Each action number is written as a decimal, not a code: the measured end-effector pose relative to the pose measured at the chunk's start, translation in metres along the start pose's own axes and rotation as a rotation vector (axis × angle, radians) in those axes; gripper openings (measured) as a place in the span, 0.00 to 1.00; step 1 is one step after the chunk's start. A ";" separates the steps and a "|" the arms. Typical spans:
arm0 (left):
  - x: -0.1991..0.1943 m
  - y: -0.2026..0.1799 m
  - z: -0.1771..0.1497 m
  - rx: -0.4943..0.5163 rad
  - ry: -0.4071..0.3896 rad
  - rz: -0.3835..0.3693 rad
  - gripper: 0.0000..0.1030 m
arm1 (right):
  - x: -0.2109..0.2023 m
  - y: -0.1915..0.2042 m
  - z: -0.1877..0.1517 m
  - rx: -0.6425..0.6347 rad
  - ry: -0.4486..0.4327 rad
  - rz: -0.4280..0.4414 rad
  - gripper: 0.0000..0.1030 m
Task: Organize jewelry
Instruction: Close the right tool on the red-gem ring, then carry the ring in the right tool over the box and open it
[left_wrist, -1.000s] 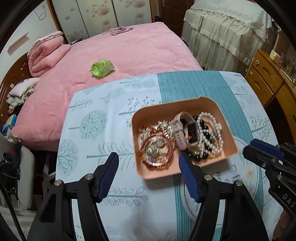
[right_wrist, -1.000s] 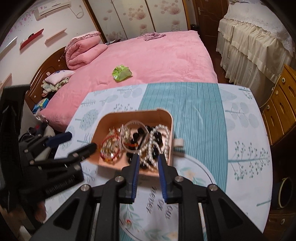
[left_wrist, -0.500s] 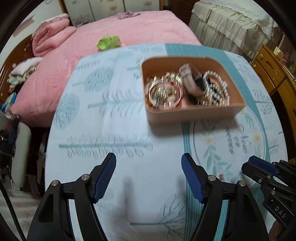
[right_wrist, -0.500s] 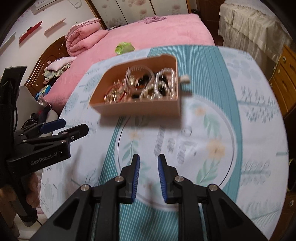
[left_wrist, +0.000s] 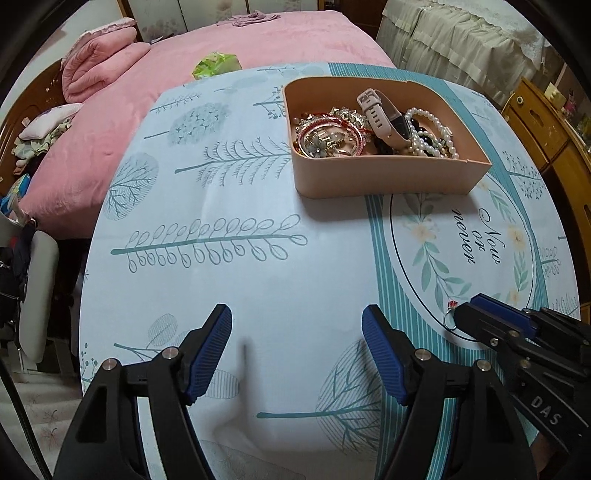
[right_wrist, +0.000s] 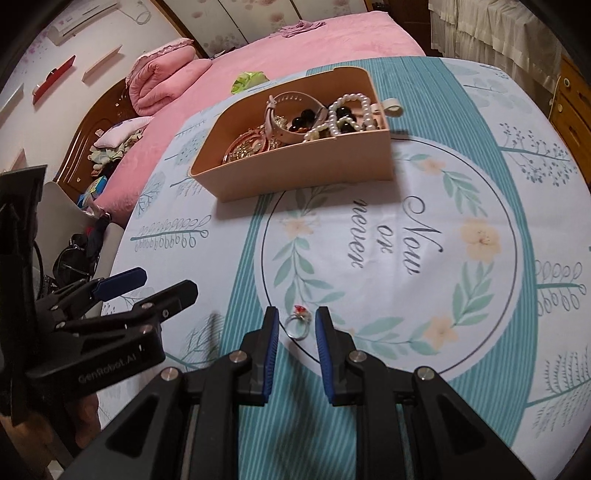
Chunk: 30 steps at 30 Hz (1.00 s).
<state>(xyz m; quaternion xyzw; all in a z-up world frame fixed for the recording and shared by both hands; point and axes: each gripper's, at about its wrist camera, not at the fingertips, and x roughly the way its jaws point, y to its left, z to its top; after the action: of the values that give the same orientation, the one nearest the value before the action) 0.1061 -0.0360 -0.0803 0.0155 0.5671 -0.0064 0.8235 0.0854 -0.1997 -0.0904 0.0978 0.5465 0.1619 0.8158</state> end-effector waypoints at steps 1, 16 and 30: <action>0.000 0.002 0.001 -0.004 0.000 0.000 0.69 | 0.002 0.001 0.000 0.000 0.000 -0.003 0.20; 0.001 0.011 -0.005 -0.016 0.011 -0.005 0.69 | 0.015 0.029 -0.007 -0.181 -0.040 -0.176 0.12; -0.014 0.020 0.009 -0.043 -0.028 -0.019 0.69 | -0.010 0.032 0.012 -0.171 -0.093 -0.140 0.07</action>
<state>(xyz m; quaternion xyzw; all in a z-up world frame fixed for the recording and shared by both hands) 0.1102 -0.0160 -0.0639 -0.0078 0.5555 -0.0023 0.8315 0.0877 -0.1730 -0.0668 -0.0030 0.4979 0.1458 0.8549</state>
